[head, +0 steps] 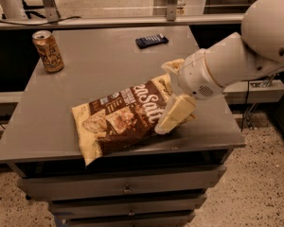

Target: Move brown chip bag near orange can

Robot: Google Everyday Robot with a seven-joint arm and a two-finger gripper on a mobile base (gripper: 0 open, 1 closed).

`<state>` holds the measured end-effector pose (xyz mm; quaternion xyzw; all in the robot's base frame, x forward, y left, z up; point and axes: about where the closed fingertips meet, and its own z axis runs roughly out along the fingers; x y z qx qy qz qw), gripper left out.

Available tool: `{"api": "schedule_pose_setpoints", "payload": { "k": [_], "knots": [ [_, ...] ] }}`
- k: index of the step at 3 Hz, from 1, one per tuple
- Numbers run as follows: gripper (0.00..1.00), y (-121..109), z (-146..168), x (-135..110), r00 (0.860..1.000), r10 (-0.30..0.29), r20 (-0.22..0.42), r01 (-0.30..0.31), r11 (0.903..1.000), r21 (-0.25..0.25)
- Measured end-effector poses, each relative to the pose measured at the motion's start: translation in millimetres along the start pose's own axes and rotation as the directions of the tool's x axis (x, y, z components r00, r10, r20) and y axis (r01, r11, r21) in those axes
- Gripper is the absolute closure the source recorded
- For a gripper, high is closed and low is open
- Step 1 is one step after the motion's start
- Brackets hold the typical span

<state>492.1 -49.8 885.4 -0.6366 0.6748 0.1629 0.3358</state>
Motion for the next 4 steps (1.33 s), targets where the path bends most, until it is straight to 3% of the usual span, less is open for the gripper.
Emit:
{"api": "schedule_pose_setpoints", "payload": {
  "k": [1,3,4],
  "knots": [
    [0.16,10,20,-2,1.0,0.008,0.017,-0.008,0.9995,-0.032],
    [0.62,15,35,-1,1.0,0.02,0.023,-0.019,0.9987,-0.048],
    [0.86,7,30,-3,1.0,0.018,0.018,-0.018,0.999,-0.041]
  ]
}}
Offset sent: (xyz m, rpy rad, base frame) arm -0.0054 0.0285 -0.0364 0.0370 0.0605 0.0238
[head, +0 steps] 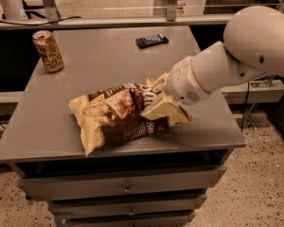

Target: Move brown chip bag near orange can

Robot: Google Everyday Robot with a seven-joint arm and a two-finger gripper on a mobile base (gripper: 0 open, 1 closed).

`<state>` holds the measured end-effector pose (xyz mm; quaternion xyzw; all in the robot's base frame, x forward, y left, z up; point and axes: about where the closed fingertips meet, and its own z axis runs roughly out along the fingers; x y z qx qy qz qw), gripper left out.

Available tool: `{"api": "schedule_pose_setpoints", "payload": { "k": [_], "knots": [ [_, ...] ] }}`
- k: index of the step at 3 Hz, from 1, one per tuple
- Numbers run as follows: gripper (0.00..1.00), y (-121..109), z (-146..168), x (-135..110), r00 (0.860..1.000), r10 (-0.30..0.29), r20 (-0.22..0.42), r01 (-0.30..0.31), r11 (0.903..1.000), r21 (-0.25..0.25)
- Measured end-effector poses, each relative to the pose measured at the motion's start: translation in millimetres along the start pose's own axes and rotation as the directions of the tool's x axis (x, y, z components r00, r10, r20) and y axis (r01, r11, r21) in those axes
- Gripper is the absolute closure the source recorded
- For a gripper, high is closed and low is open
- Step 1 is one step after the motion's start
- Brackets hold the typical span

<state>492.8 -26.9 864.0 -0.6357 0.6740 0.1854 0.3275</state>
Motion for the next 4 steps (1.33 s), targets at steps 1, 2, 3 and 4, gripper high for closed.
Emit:
{"api": "schedule_pose_setpoints", "payload": {
  "k": [1,2,3,4],
  "knots": [
    [1.0,-23,-16,-10,1.0,-0.005,0.0,0.005,0.9999,0.014],
    [1.0,-59,-39,-30,0.999,-0.032,0.015,0.031,0.9986,0.042],
    [1.0,-102,-87,-58,0.998,-0.059,0.019,0.055,0.986,0.158],
    [1.0,-98,-89,-58,0.998,-0.057,0.025,0.052,0.9861,0.158]
  ]
}}
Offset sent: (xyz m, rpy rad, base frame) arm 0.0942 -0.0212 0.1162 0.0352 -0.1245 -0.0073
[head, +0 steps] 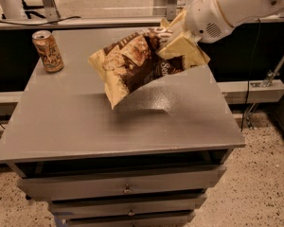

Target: Move brown chip bag near orange can

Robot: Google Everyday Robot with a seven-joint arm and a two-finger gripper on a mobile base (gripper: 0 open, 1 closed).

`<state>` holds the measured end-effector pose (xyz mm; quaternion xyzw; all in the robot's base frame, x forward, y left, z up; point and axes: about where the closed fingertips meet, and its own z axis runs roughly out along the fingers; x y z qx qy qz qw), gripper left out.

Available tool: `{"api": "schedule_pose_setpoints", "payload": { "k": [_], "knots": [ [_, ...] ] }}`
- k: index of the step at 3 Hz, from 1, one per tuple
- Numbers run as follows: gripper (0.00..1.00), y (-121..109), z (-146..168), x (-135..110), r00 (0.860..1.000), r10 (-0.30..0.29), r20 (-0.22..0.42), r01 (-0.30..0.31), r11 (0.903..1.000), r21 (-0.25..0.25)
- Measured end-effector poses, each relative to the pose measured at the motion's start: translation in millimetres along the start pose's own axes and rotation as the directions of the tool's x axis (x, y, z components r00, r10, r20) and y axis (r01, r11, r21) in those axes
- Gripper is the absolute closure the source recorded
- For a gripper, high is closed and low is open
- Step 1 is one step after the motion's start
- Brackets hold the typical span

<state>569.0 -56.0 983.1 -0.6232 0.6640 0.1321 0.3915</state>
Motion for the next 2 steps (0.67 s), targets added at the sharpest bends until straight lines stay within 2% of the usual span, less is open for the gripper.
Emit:
{"api": "schedule_pose_setpoints", "payload": {
  "k": [1,2],
  "knots": [
    [1.0,-19,4,-3,0.999,0.023,0.045,-0.026,0.9984,0.049],
    [1.0,-60,22,-5,0.996,0.061,0.072,-0.069,0.9917,0.109]
  ]
}}
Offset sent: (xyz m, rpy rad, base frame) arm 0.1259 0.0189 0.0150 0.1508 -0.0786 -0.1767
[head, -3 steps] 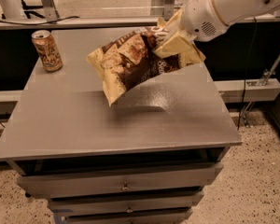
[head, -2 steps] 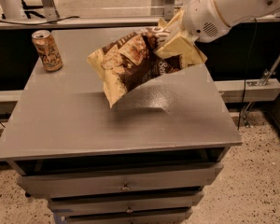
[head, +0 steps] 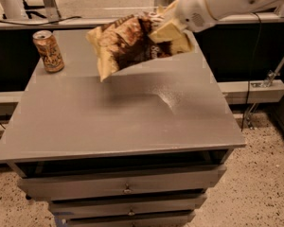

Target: Move brown chip bag near orange can

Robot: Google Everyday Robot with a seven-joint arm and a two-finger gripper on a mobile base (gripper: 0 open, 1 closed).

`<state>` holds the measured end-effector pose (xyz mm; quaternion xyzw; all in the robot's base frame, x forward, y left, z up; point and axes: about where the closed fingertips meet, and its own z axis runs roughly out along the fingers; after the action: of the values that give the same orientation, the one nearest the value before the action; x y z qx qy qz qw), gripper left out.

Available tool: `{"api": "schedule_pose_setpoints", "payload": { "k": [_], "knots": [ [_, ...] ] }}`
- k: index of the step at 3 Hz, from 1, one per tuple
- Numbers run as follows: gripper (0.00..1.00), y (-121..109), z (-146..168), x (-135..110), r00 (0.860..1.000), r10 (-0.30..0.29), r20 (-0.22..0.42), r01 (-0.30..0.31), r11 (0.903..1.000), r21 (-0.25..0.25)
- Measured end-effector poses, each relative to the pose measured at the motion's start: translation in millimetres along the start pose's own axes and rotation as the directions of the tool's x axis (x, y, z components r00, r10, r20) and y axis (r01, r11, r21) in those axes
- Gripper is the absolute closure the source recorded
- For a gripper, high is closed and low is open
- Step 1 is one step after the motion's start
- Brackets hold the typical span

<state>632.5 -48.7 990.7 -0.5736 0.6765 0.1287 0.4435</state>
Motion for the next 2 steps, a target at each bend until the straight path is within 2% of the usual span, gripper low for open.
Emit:
{"api": "schedule_pose_setpoints", "payload": {
  "k": [1,2],
  "knots": [
    [1.0,-36,30,-3,0.999,0.042,-0.009,-0.042,0.9984,0.039],
    [1.0,-60,65,-4,0.997,0.072,-0.039,-0.07,0.9961,0.054]
  ]
}}
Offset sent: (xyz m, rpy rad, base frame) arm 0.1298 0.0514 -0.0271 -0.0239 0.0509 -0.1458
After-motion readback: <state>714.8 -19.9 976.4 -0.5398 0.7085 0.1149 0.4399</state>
